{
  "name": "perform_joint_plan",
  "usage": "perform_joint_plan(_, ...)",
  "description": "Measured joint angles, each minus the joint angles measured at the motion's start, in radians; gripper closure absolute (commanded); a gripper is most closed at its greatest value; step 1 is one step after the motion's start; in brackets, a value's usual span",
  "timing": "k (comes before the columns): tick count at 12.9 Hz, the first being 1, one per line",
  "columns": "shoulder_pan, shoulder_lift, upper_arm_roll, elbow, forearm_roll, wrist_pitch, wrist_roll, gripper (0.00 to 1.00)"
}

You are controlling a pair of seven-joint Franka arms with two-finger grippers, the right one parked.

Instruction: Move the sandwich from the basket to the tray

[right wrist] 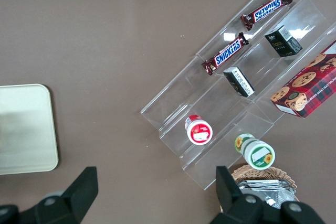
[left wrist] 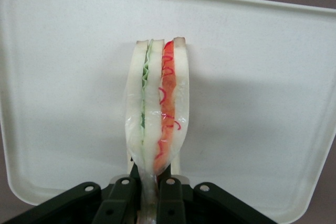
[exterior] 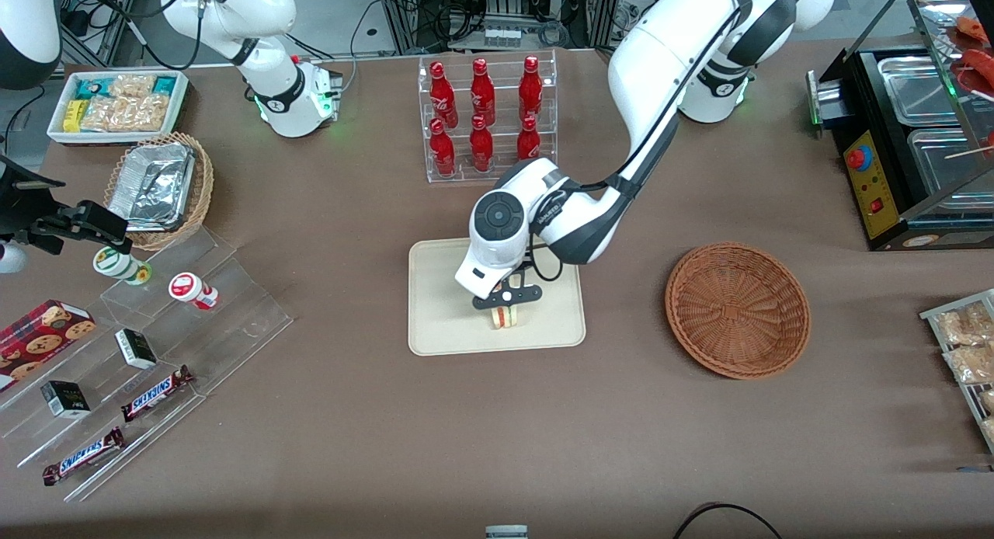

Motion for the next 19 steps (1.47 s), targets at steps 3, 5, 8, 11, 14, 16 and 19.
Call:
perform_joint_plan(3,-0.006,0.016,0.0,0.01,0.001,0.008,-0.018,0.54)
perform_joint_plan(5,-0.006,0.021,0.0,0.013,0.001,0.011,-0.025,0.0)
perform_joint_plan(8,-0.006,0.024,0.0,0.016,0.0,0.017,-0.029,0.0)
perform_joint_plan(11,-0.002,0.01,0.001,0.045,0.001,-0.004,-0.029,0.0)
perform_joint_plan(14,0.0,-0.05,0.006,0.059,0.003,-0.07,0.0,0.0)
perform_joint_plan(16,0.016,-0.093,0.013,0.059,0.005,-0.144,0.076,0.0)
perform_joint_plan(19,0.072,-0.162,0.016,0.059,0.005,-0.284,0.192,0.0)
